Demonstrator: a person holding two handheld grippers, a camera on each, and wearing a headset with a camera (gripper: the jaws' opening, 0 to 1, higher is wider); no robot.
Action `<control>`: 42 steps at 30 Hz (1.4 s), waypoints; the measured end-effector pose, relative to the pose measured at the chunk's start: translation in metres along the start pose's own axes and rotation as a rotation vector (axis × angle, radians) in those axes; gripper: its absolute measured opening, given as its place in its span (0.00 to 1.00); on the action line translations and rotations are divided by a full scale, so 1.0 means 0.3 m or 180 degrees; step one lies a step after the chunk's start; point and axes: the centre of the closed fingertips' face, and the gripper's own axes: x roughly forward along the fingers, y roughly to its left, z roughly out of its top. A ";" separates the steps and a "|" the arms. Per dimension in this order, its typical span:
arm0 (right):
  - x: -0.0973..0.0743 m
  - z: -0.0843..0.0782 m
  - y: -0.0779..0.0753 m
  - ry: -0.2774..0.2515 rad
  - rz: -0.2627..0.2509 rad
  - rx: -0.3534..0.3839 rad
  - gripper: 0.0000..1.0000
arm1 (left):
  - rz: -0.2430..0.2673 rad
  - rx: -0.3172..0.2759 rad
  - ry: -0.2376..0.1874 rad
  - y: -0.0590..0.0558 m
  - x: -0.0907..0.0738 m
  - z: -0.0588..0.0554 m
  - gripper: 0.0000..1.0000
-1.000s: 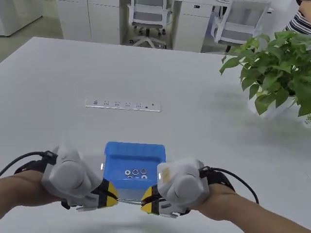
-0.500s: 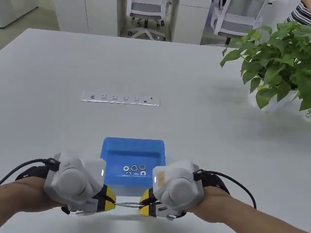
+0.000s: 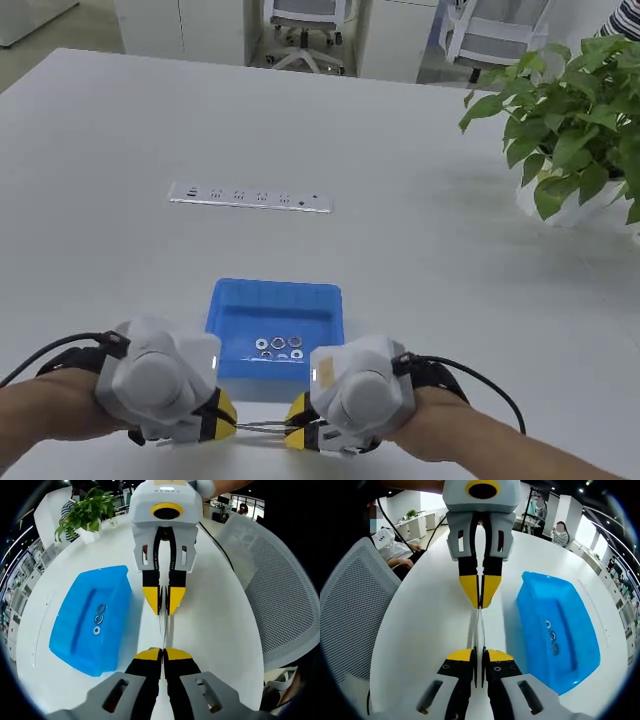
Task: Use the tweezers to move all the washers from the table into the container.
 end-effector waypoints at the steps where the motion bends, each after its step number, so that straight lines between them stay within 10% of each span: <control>1: 0.000 0.000 0.001 -0.0001 -0.0002 0.0010 0.10 | -0.0004 0.0005 0.0004 -0.001 0.002 -0.003 0.06; 42: -0.028 -0.028 0.034 0.0020 -0.0069 0.0184 0.25 | -0.0073 -0.0076 0.0088 -0.038 0.023 -0.020 0.10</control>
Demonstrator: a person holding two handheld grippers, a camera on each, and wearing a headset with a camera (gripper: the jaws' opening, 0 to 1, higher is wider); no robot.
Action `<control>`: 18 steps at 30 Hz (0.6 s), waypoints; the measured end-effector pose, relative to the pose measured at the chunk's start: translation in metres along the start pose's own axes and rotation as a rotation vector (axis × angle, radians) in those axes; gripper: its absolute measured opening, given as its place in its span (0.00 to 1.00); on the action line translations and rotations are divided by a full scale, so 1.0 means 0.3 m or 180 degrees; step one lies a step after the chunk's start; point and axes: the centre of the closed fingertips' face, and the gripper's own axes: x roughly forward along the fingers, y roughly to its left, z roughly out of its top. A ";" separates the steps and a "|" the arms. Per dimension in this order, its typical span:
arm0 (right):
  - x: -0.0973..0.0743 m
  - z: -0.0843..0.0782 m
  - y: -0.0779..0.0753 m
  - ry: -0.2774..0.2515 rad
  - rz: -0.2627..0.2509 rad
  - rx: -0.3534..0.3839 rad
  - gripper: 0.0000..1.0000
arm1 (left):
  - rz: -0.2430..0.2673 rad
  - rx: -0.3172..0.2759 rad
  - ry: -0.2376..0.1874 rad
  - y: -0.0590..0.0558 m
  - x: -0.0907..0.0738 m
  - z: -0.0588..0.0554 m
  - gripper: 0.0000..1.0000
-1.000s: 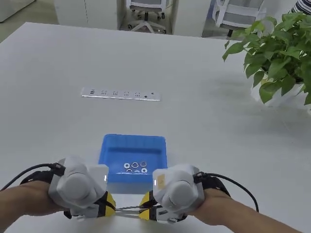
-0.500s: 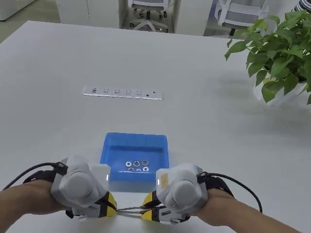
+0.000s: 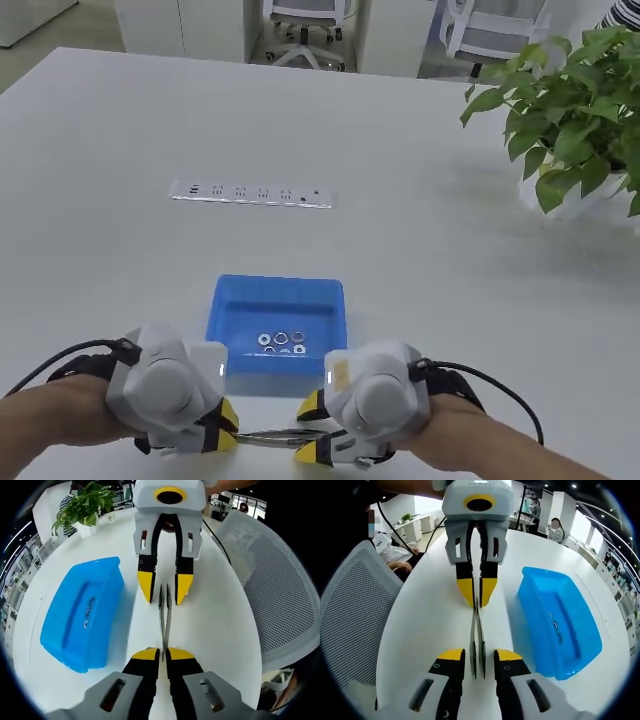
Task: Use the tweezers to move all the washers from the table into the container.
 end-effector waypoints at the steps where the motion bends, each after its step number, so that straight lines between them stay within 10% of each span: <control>1: -0.004 -0.002 0.004 -0.0001 -0.0021 -0.0018 0.27 | 0.0007 -0.0029 -0.0002 0.001 -0.003 -0.002 0.11; 9: -0.057 0.026 -0.005 -0.0184 -0.0280 0.0170 0.37 | 0.0215 -0.0303 -0.0198 0.007 -0.063 0.012 0.23; 18: -0.199 0.052 -0.056 -0.0534 -0.0831 0.0694 0.56 | 0.0614 -0.0837 -0.0749 0.008 -0.179 0.054 0.40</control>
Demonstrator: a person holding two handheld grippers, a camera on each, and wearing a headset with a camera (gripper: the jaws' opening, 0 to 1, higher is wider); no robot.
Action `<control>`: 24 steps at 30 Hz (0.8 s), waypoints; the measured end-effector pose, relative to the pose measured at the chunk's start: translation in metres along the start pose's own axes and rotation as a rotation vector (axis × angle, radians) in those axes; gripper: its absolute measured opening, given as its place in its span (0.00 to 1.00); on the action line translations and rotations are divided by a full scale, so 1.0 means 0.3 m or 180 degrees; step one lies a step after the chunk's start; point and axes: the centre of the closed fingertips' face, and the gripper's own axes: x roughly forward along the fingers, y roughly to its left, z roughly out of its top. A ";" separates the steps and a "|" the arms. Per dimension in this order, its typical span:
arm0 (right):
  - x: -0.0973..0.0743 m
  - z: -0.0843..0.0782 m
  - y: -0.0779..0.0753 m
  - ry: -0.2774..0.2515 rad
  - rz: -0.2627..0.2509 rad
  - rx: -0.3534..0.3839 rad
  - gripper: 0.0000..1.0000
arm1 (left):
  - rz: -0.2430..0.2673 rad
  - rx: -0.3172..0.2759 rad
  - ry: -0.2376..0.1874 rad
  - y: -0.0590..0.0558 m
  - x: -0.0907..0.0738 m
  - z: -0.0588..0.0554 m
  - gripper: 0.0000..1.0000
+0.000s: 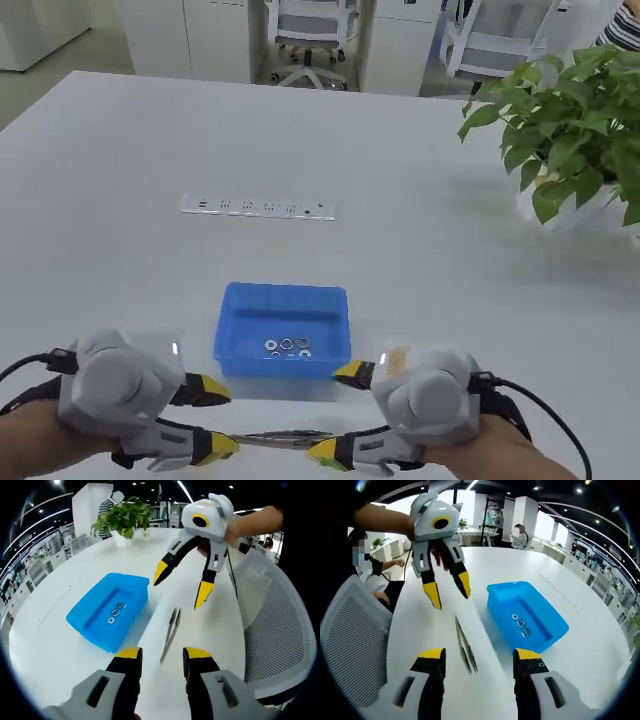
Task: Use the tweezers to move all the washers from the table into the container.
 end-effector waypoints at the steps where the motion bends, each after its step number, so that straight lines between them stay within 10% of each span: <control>1: -0.013 -0.003 -0.002 -0.0002 -0.0030 0.0012 0.59 | 0.0086 -0.0079 -0.0055 0.006 -0.015 0.004 0.44; 9: -0.143 0.001 -0.076 -0.0273 -0.0504 0.0459 0.72 | 0.0391 -0.0339 -0.0394 0.009 -0.100 0.053 0.64; 24: -0.244 0.011 -0.088 -0.0393 -0.0722 0.0504 1.00 | 0.0611 -0.0404 -0.0657 0.007 -0.155 0.124 0.99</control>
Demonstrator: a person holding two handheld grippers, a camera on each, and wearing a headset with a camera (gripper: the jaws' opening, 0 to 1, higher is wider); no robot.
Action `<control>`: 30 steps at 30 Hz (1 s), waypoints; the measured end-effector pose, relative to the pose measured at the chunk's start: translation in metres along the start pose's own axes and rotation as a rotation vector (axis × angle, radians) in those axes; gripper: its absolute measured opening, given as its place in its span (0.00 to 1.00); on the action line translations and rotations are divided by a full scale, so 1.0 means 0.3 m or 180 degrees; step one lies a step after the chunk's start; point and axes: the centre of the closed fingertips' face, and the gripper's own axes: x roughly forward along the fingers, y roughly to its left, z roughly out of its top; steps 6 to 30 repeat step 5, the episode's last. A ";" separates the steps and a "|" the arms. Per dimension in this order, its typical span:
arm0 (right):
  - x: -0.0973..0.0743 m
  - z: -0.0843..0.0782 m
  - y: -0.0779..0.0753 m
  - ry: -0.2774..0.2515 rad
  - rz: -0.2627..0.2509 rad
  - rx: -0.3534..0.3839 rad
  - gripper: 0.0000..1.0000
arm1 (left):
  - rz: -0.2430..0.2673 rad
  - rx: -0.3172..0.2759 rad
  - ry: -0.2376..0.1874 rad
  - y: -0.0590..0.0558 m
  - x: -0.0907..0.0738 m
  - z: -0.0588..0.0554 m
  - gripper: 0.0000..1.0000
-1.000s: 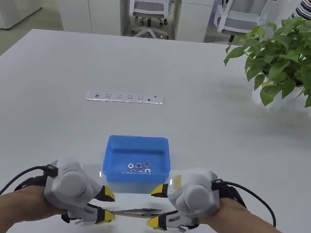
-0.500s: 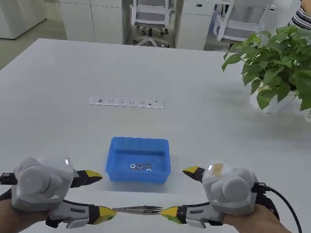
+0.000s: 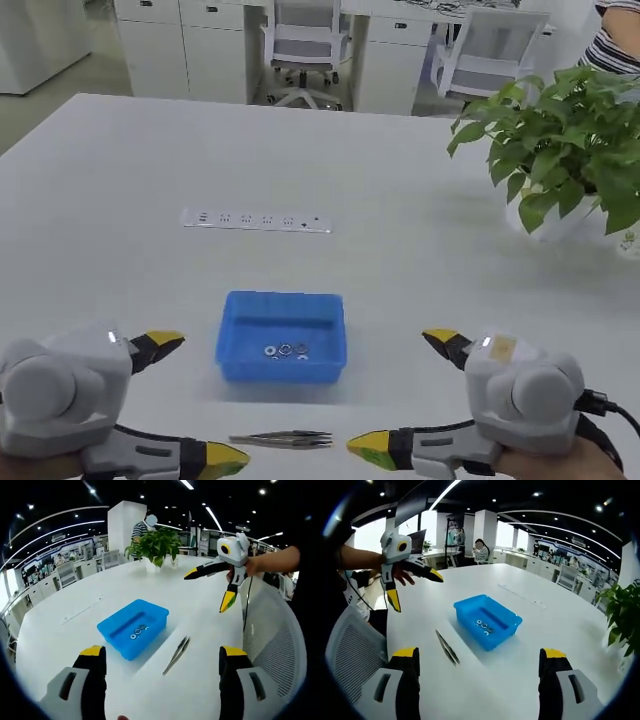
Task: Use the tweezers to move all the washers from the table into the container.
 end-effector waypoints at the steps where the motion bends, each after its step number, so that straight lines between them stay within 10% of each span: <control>1: -0.002 -0.001 0.003 0.0014 0.0005 -0.0028 1.00 | -0.0015 0.0011 -0.0002 -0.004 0.001 0.001 0.99; 30: -0.014 0.000 0.004 -0.0001 -0.0011 -0.0004 1.00 | -0.0028 0.0057 0.0006 -0.013 0.002 0.000 0.99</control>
